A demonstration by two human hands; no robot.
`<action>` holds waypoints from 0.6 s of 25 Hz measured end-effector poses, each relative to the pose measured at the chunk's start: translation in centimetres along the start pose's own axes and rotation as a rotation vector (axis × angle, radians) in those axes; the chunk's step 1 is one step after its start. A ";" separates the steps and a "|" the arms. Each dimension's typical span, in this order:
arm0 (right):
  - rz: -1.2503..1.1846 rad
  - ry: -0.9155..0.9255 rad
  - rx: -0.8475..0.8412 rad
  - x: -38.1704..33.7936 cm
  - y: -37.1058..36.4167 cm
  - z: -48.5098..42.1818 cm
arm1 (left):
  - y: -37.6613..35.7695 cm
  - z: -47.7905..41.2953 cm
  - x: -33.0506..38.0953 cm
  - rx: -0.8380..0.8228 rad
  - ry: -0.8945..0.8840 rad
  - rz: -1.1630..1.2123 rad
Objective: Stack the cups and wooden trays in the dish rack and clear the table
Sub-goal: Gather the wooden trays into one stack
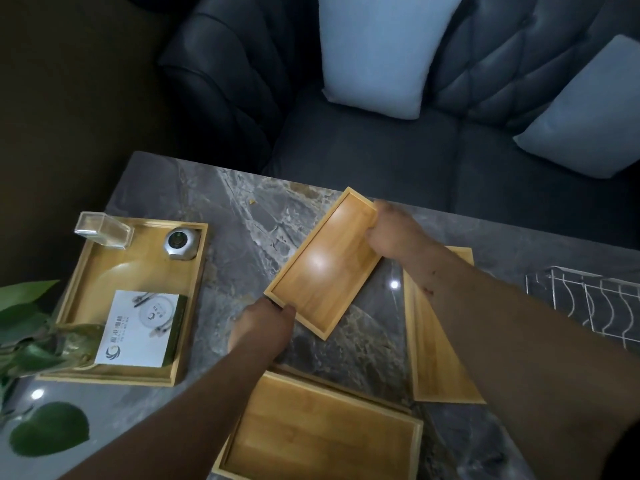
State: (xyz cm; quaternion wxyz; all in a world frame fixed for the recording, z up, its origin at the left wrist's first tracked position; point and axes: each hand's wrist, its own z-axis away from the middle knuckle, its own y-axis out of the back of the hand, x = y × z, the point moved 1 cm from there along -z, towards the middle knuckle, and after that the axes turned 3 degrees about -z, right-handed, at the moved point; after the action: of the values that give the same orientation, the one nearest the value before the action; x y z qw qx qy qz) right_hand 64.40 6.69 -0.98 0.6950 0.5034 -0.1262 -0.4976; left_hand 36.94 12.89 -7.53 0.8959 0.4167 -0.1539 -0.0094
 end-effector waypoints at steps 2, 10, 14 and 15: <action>-0.043 -0.033 0.017 -0.1 -0.1 0.0 | 0.0 -0.1 0.3 -0.041 0.024 -0.007; -0.131 -0.007 0.186 1.1 1.6 2.8 | 2.2 1.1 -0.2 -0.001 -0.002 0.275; -0.272 -0.013 0.298 3.4 3.3 7.3 | 4.9 3.0 0.0 0.087 -0.024 0.450; -0.331 -0.024 0.311 4.3 3.5 8.6 | 5.5 3.4 0.1 0.105 -0.047 0.474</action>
State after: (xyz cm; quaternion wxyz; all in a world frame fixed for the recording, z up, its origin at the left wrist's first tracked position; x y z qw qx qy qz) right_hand 62.63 -1.78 4.50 0.5164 0.6125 -0.1254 -0.5852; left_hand 35.49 13.93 -1.33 0.8462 0.4148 -0.2685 0.1993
